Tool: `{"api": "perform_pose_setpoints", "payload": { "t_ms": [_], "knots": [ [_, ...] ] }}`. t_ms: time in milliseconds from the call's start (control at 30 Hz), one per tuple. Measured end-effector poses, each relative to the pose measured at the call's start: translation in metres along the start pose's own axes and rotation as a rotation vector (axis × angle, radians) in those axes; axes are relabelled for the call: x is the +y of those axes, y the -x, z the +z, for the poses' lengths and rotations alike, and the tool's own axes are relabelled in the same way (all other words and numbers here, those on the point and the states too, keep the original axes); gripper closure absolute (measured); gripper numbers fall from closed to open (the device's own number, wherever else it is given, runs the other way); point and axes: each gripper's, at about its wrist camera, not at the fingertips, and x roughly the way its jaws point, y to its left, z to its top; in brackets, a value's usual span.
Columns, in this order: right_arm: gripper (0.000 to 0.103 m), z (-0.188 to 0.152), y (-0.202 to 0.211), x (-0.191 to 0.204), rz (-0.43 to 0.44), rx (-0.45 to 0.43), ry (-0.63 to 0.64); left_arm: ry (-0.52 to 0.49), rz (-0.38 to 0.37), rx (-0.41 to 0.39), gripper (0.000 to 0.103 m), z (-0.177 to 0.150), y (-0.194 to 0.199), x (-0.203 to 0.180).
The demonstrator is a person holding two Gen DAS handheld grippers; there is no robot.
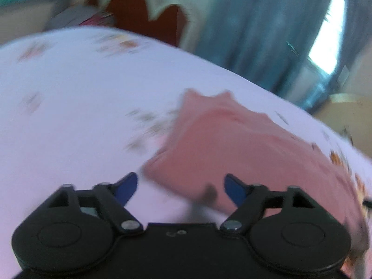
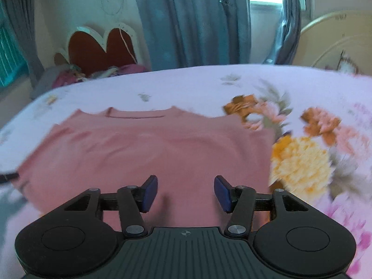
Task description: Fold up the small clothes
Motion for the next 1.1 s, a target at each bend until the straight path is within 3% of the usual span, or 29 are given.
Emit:
{"api": "perform_pose_setpoints", "payload": {
  "t_ms": [33,67,100,233,367,433,467,500,567,667,733,767,867,1033,1100],
  "knots": [
    [0.086,-0.002,0.002,0.006,0.012,-0.003,0.001,0.070,-0.020,0.006,0.043,-0.002,-0.003,0.012],
    [0.095,-0.006,0.002,0.014,0.026,0.008,-0.003,0.147,-0.056,0.019,0.044,-0.005,-0.007,0.022],
    [0.099,-0.009,0.000,0.020,0.035,0.024,-0.022,0.201,-0.090,0.006,0.044,-0.006,-0.009,0.030],
    [0.099,-0.010,-0.015,0.041,0.082,0.052,-0.118,0.378,-0.226,-0.010,0.050,-0.003,-0.031,0.039],
    [0.099,-0.002,-0.036,0.070,0.081,0.064,-0.134,0.418,-0.264,-0.065,0.054,0.004,-0.060,0.029],
    [0.099,0.003,-0.047,0.081,0.073,0.064,-0.145,0.436,-0.276,-0.066,0.072,0.009,-0.077,0.025],
    [0.099,0.005,-0.053,0.087,0.068,0.063,-0.150,0.458,-0.295,-0.039,0.095,0.012,-0.088,0.024],
    [0.099,0.007,-0.059,0.092,0.065,0.062,-0.156,0.484,-0.311,-0.008,0.095,0.013,-0.097,0.025],
    [0.099,0.012,-0.070,0.100,0.054,0.067,-0.167,0.506,-0.335,-0.064,0.095,0.013,-0.089,0.024],
    [0.099,0.020,-0.075,0.108,0.060,0.046,-0.192,0.450,-0.398,-0.150,0.095,0.014,-0.067,0.023],
    [0.099,0.023,-0.078,0.115,0.066,0.030,-0.186,0.437,-0.399,-0.125,0.093,0.010,-0.074,0.026],
    [0.099,0.023,-0.083,0.119,0.067,0.038,-0.177,0.444,-0.383,-0.091,0.083,0.007,-0.082,0.029],
    [0.099,0.014,-0.116,0.125,0.032,0.166,-0.151,0.498,-0.383,-0.069,0.084,0.004,-0.092,0.039],
    [0.099,0.015,-0.102,0.125,0.040,0.095,-0.176,0.499,-0.339,-0.062,0.084,0.014,-0.094,0.033],
    [0.099,0.008,-0.114,0.124,0.027,0.146,-0.174,0.471,-0.338,-0.046,0.091,0.018,-0.095,0.027]
  ]
}}
